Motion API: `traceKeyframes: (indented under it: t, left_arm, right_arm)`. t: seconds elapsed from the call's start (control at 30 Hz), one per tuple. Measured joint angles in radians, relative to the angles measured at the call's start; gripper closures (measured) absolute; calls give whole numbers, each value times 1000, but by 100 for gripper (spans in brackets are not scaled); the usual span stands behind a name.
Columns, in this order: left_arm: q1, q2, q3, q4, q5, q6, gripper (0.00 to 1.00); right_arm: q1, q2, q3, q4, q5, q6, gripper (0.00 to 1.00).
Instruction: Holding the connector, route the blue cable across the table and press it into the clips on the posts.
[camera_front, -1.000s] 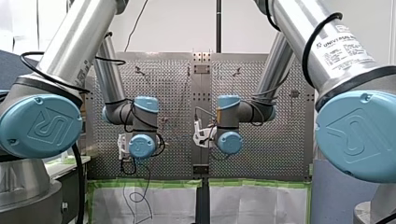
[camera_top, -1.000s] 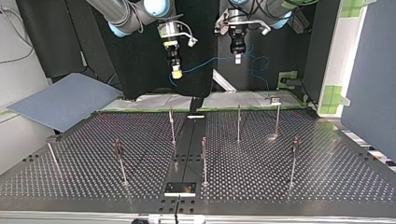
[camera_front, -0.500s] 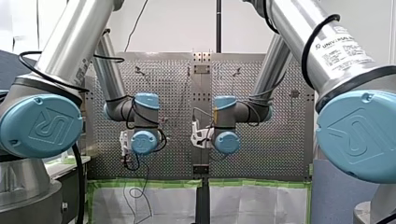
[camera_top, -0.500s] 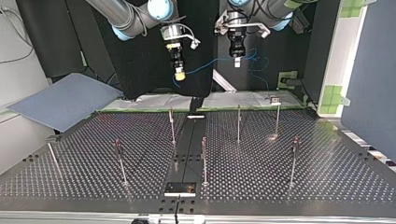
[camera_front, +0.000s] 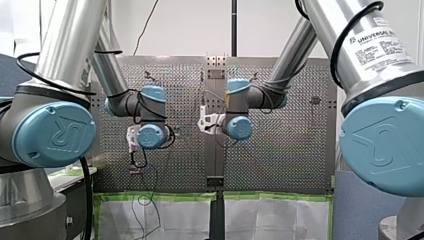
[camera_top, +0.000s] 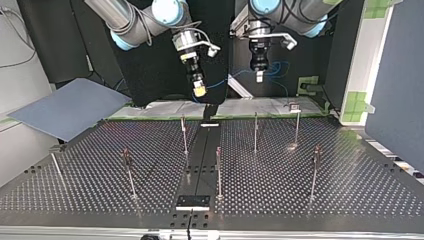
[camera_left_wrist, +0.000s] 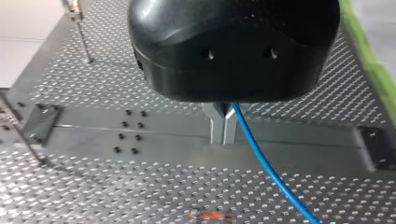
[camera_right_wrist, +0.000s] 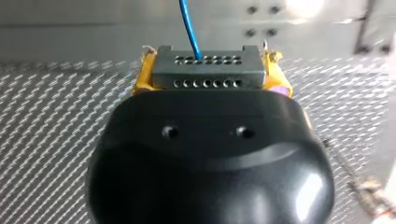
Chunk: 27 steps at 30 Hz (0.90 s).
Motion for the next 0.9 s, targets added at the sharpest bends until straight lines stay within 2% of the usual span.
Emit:
traceKeyframes:
  t: [0.27, 0.47, 0.63, 0.77, 0.9]
  left_arm:
    - [3, 67, 59, -67, -61, 6, 100]
    - [9, 125, 76, -125, -119, 14, 100]
    - [18, 170, 92, -170, -164, 14, 100]
    - [25, 210, 114, -211, -204, -15, 100]
    - [32, 248, 130, -248, -242, -30, 100]
  right_arm:
    - [1, -67, -66, 67, -51, -3, 100]
    - [4, -100, -106, 115, -68, -5, 100]
    - [9, -102, -118, 157, -69, -5, 100]
    - [12, -96, -123, 195, -70, -5, 100]
    - [20, -72, -143, 228, -70, -19, 100]
